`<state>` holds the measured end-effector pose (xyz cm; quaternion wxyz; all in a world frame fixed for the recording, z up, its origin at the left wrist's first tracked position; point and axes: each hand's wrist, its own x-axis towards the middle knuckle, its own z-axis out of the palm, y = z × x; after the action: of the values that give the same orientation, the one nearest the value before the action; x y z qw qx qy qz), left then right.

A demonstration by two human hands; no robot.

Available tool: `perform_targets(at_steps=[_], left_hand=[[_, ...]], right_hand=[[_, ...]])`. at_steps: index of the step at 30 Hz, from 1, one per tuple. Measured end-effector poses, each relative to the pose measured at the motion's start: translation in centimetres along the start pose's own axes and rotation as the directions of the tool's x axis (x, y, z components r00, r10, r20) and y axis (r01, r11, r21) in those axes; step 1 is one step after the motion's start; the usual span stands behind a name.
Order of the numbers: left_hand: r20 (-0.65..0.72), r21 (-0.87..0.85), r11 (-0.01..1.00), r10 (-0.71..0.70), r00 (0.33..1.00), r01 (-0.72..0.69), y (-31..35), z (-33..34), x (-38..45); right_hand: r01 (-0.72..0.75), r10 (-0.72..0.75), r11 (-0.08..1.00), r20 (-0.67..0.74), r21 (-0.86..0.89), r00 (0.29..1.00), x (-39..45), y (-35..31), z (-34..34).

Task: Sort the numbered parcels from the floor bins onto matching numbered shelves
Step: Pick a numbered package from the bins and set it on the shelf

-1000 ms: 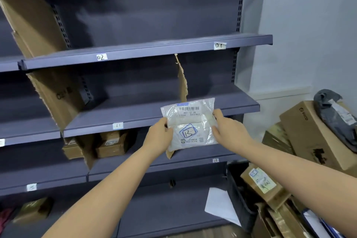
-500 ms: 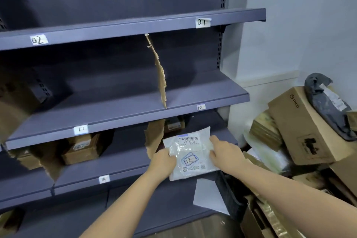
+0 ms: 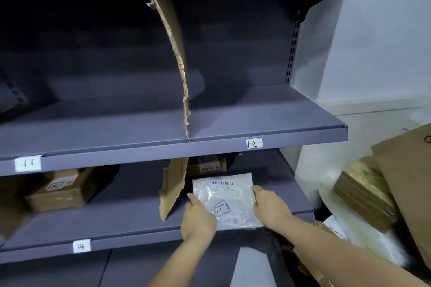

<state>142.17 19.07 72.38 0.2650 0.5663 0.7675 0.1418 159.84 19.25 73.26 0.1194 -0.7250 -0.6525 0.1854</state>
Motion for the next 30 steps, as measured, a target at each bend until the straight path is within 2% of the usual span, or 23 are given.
perform_targets(at_steps=[4,7,13,20,23,26,30], left_hand=[[-0.109,0.039,0.998,0.05,0.993,-0.046,-0.8,2.2,5.1],[-0.17,0.179,0.98,0.117,0.979,-0.086,-1.6,3.8,8.1],[-0.183,0.218,0.97,0.15,0.972,-0.108,-3.3,6.1,11.9],[-0.051,0.122,0.975,0.192,0.98,-0.185,-4.4,5.4,15.1],[0.007,0.133,0.972,0.192,0.981,-0.192,-4.3,5.1,15.7],[0.005,0.141,0.971,0.193,0.981,-0.192,-4.0,5.0,15.7],[0.044,0.162,0.961,0.221,0.974,-0.225,-2.9,4.2,14.0]], right_hand=[[0.005,-0.002,0.996,-0.038,0.088,0.999,5.6,-0.1,3.4],[0.014,-0.005,0.991,-0.063,0.137,0.998,9.0,0.1,6.0],[0.096,-0.096,0.995,-0.061,0.001,0.994,12.3,0.1,8.8],[0.262,-0.275,0.901,0.009,-0.345,0.961,14.2,0.9,9.4],[0.291,-0.302,0.875,0.033,-0.386,0.953,14.4,1.1,9.1],[0.298,-0.295,0.862,0.071,-0.41,0.953,14.4,1.3,8.6],[0.286,-0.267,0.882,0.102,-0.374,0.958,12.7,1.2,7.0]])
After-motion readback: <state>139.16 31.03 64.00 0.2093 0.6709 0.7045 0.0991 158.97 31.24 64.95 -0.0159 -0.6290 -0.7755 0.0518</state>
